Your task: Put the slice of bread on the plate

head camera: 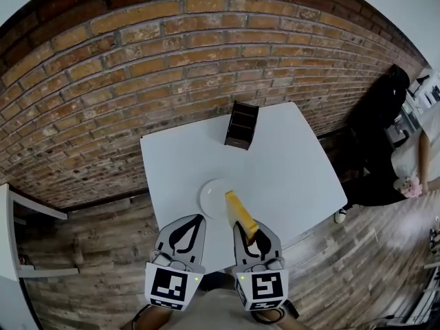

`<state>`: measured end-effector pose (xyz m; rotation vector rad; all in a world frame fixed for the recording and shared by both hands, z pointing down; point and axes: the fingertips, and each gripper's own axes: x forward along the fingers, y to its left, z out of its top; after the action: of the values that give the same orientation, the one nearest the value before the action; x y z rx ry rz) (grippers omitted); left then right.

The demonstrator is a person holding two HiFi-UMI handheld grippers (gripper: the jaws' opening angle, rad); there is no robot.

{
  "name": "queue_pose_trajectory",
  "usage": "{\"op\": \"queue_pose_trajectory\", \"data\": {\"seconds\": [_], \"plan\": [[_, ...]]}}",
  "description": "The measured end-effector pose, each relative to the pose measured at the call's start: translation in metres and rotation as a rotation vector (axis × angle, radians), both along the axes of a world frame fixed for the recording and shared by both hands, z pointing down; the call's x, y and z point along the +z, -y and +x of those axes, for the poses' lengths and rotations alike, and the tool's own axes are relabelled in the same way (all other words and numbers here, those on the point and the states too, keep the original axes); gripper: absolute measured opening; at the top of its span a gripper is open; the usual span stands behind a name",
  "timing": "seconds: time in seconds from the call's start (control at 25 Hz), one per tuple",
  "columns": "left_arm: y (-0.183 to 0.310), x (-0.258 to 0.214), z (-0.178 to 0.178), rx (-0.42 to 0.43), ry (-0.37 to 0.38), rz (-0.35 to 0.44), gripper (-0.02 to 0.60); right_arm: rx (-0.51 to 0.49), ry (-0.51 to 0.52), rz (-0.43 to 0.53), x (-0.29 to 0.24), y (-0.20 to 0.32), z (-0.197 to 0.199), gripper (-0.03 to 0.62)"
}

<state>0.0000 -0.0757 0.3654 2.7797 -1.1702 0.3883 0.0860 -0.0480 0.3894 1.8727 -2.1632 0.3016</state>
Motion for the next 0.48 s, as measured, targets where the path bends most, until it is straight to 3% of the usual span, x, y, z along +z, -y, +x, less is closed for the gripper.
{"op": "queue_pose_trajectory", "data": {"seconds": [0.48], "plan": [[0.015, 0.007, -0.007, -0.017, 0.015, -0.024, 0.009, -0.015, 0.055, -0.045, 0.023, 0.027, -0.005, 0.098]]}}
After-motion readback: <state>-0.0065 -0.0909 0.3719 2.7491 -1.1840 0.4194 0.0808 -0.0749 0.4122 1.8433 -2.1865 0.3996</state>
